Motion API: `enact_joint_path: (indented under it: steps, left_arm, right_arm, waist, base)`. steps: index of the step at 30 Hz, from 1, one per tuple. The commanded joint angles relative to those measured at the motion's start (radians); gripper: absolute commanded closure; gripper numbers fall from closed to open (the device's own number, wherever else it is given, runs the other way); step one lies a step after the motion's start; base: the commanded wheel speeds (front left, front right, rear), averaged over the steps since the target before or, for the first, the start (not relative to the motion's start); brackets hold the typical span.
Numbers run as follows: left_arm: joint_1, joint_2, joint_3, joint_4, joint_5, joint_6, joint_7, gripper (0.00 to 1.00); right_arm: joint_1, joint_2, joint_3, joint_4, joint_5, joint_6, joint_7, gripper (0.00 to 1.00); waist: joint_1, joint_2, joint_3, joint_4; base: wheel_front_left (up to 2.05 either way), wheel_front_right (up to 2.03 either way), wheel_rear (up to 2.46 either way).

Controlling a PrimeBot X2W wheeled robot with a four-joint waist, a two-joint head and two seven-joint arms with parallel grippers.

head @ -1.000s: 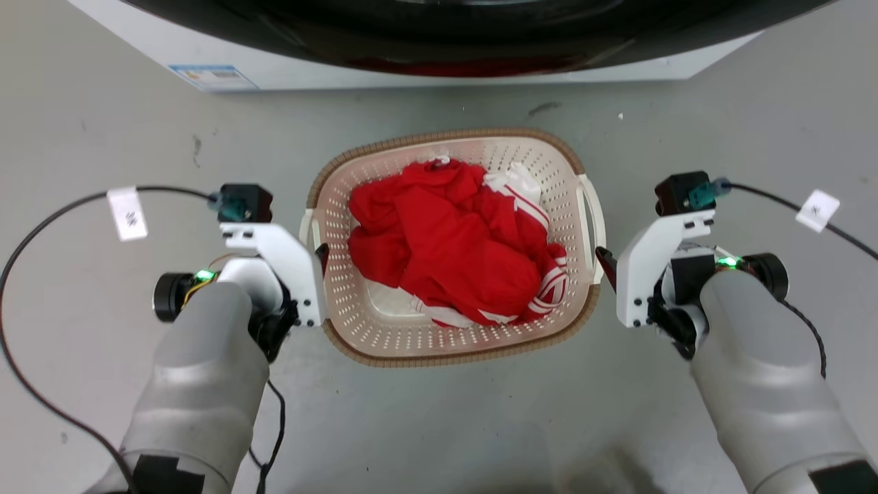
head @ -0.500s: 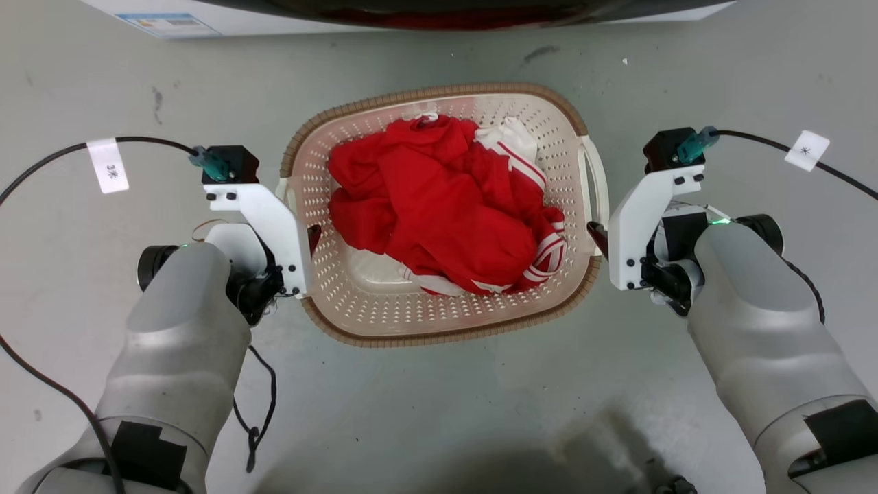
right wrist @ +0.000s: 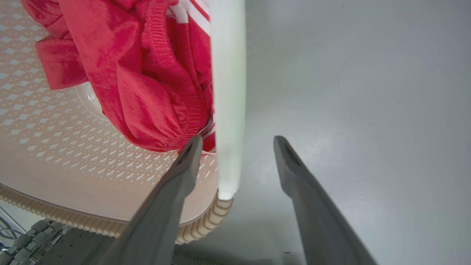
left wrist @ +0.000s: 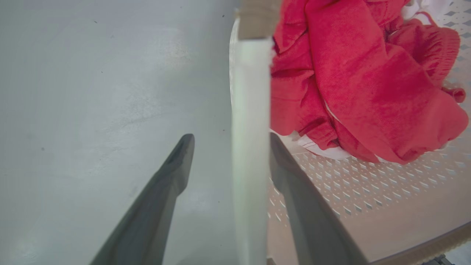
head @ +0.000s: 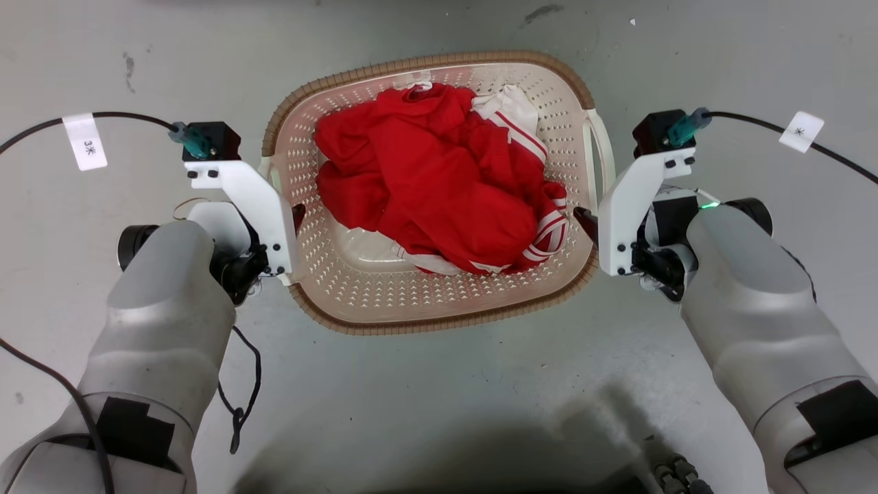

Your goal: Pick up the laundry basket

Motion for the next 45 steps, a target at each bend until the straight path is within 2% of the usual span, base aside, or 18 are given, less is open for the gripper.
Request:
enact_joint_path:
  steps: [1,2,3,4,5,15,21,30,45]
  left_arm:
    - [-0.016,-0.002,-0.006,0.009,-0.007,0.001,0.001,0.0]
    - [-0.021,-0.002,-0.008,0.012,-0.01,0.001,-0.001,0.0]
    - [-0.026,-0.001,-0.01,0.015,-0.012,0.001,-0.006,0.04]
    - [-0.027,-0.005,-0.012,0.016,-0.018,0.001,0.0,0.58]
    - [-0.03,-0.008,-0.014,0.018,-0.023,0.001,0.005,1.0]
    - [-0.045,-0.006,-0.045,0.023,-0.061,0.001,0.03,1.0]
    - [-0.05,-0.007,-0.071,0.029,-0.086,0.001,0.072,1.0]
    - [-0.01,-0.021,-0.112,0.04,-0.132,0.001,0.181,1.0]
    - [0.1,-0.044,-0.132,0.052,-0.226,0.0,0.301,1.0]
  right_arm:
    - [-0.026,0.002,0.008,0.009,0.013,-0.001,-0.004,0.0]
    - [-0.028,0.002,0.011,0.014,0.017,-0.001,-0.008,0.05]
    - [-0.03,0.001,0.014,0.02,0.025,-0.001,-0.007,0.51]
    - [-0.033,0.001,0.018,0.022,0.031,-0.001,-0.005,0.71]
    - [-0.038,0.001,0.023,0.024,0.036,-0.001,-0.003,1.0]
    - [-0.058,-0.001,0.059,0.049,0.075,-0.001,-0.006,1.0]
    - [-0.061,0.0,0.08,0.051,0.125,-0.001,0.033,1.0]
    - [-0.05,0.002,0.122,0.064,0.184,0.0,0.151,1.0]
    - [0.05,0.004,0.177,0.075,0.279,0.001,0.338,1.0]
  waist:
    - [-0.0001,0.0,0.007,0.001]
    - [-0.0001,0.0,0.01,0.002]
    - [-0.0001,0.0,0.011,0.002]
    - [-0.0001,0.0,0.012,0.003]
    - [-0.0001,0.0,0.015,0.004]
    - [-0.0001,0.0,0.018,0.004]
    - [-0.0001,0.0,0.0,0.003]
    - [-0.0001,0.0,-0.104,0.0]
    - [-0.0001,0.0,-0.375,0.004]
  base:
    - [0.0,0.0,0.0]
    - [0.0,0.0,0.0]
    - [0.0,0.0,0.0]
    - [0.0,0.0,0.0]
    - [0.0,0.0,0.0]
    - [0.0,0.0,0.0]
    - [0.0,0.0,0.0]
    - [0.0,0.0,0.0]
    - [0.0,0.0,0.0]
